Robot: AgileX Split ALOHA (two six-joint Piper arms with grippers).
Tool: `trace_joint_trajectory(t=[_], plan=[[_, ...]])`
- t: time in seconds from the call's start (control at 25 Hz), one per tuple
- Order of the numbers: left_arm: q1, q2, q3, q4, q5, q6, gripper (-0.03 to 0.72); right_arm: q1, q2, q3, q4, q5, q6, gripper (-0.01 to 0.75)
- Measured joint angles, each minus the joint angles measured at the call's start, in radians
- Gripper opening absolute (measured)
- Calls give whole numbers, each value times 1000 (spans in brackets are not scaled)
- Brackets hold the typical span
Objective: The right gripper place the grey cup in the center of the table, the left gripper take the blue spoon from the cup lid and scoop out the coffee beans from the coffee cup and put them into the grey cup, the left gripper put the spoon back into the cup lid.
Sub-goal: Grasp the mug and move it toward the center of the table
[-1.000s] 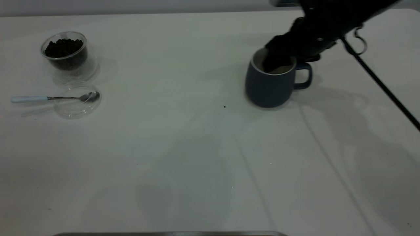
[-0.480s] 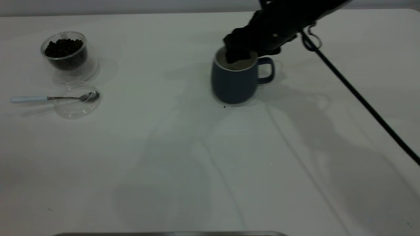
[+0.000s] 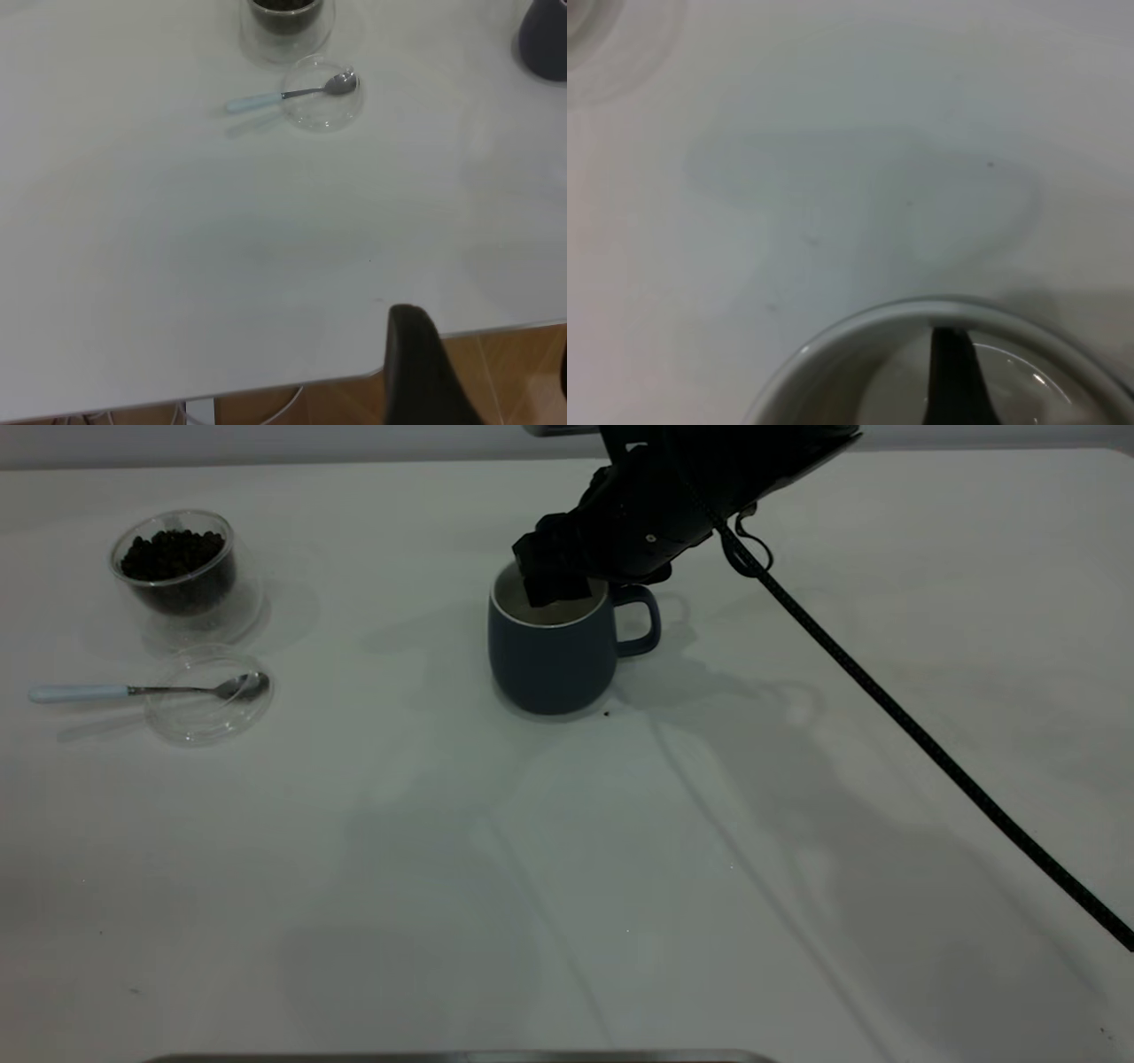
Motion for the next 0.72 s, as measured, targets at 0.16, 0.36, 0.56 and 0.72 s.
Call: trace_joint_trajectory(t=[0.16, 0.36, 0.56, 0.72], plan=[[0, 0, 0, 0, 0, 0, 450, 0, 0, 0, 14, 4, 0, 461], [0, 0, 0, 0, 0, 0, 450, 0, 1, 0, 132, 7, -18, 461], [0, 0, 0, 0, 0, 0, 450, 0, 1, 0, 132, 14, -97, 461], [0, 0, 0, 0, 0, 0, 450, 0, -4, 0, 48, 22, -118, 461]])
